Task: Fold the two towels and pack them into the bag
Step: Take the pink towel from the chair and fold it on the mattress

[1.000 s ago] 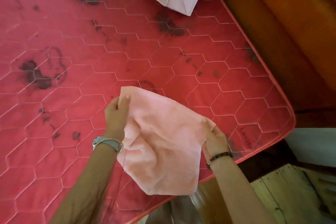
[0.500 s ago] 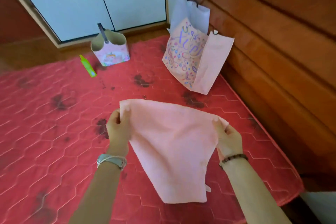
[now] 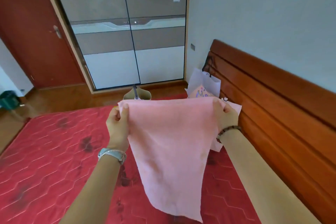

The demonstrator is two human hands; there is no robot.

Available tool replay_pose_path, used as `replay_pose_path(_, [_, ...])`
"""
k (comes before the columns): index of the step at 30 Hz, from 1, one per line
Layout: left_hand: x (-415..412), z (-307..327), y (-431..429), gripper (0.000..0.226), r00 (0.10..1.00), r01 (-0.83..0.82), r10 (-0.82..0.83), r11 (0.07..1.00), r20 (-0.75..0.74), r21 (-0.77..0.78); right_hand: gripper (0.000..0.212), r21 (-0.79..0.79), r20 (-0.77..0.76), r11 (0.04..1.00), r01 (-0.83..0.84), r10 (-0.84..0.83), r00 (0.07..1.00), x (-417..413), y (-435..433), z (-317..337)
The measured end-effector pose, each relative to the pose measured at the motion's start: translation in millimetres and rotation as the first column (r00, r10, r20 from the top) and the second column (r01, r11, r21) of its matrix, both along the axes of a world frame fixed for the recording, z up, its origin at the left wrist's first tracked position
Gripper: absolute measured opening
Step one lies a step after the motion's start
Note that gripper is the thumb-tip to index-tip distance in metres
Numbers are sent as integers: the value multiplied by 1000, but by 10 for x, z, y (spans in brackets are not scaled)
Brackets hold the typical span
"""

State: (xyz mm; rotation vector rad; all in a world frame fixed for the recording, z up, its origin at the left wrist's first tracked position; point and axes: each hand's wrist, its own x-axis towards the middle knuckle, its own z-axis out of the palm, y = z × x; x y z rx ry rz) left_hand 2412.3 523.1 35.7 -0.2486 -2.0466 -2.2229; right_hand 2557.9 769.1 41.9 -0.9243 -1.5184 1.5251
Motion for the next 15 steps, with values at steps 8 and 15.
replay_pose_path(8, [-315, 947, -38, 35, 988, -46, 62, 993, -138, 113, 56, 70, -139, 997, -21, 31, 990, -345, 27, 864])
replay_pose_path(15, [-223, 848, -233, 34, 990, -27, 51, 983, -128, 183, 42, 85, -112, 995, -51, 60, 992, -265, -118, 758])
